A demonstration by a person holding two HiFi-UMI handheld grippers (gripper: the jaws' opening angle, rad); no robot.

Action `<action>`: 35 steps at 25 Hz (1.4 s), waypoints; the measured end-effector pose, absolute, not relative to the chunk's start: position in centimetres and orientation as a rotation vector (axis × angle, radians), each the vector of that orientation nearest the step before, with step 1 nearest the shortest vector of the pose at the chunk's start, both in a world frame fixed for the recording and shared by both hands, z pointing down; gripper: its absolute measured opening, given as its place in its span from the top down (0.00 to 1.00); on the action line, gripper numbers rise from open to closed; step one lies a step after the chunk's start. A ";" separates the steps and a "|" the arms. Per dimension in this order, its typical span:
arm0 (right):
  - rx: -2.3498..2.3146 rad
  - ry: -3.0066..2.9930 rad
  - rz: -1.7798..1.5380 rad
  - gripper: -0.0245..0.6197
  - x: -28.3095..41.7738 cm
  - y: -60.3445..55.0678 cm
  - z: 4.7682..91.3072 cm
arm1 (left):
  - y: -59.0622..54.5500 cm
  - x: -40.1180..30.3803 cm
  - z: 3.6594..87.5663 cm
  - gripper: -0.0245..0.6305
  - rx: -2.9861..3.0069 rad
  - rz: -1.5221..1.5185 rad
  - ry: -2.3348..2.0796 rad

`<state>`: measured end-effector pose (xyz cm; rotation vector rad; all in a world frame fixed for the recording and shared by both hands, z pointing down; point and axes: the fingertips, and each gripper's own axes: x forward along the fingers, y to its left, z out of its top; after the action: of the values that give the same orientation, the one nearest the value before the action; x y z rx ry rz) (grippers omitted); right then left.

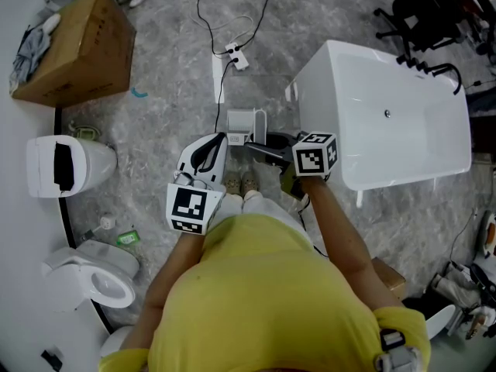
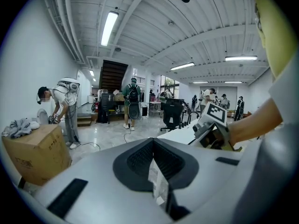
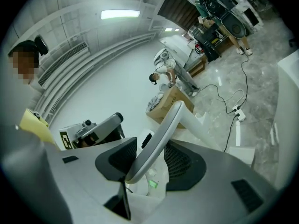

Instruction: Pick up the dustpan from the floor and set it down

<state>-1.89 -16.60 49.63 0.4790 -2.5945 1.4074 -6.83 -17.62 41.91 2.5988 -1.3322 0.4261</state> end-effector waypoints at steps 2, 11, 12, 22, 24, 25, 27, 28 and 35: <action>0.485 -2.570 1.400 0.66 -1.7 -16.8 50.8 | -17.6 -6.6 42.0 0.96 2.598 0.430 -1.329; 0.514 -2.445 1.409 0.67 -1.5 -17.3 56.4 | -17.2 -6.8 42.1 0.96 2.590 0.438 -1.331; 0.517 -2.434 1.412 0.67 -1.4 -17.4 56.9 | -17.2 -6.9 42.2 0.96 2.588 0.439 -1.332; 0.524 -2.345 1.420 0.68 -0.8 -17.4 60.7 | -16.9 -7.2 42.7 0.96 2.583 0.439 -1.320; 0.525 -2.344 1.417 0.68 -0.9 -17.1 60.5 | -16.9 -7.1 42.7 0.96 2.581 0.439 -1.318; 0.523 -2.339 1.415 0.68 -0.9 -16.8 60.5 | -16.9 -7.1 42.7 0.96 2.579 0.438 -1.317; 0.525 -2.321 1.419 0.67 -0.8 -16.5 60.8 | -17.0 -7.1 42.8 0.96 2.577 0.439 -1.312; 0.527 -2.309 1.421 0.67 -0.7 -16.4 60.8 | -17.0 -7.1 42.8 0.96 2.577 0.440 -1.310; 0.662 -2.151 1.321 0.58 1.3 -15.8 61.3 | -17.2 -6.8 42.8 0.96 2.594 0.430 -1.296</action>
<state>1.25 -15.81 61.31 0.6623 -2.1512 1.3210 -6.78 -17.17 42.78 2.5943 -1.2964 0.4302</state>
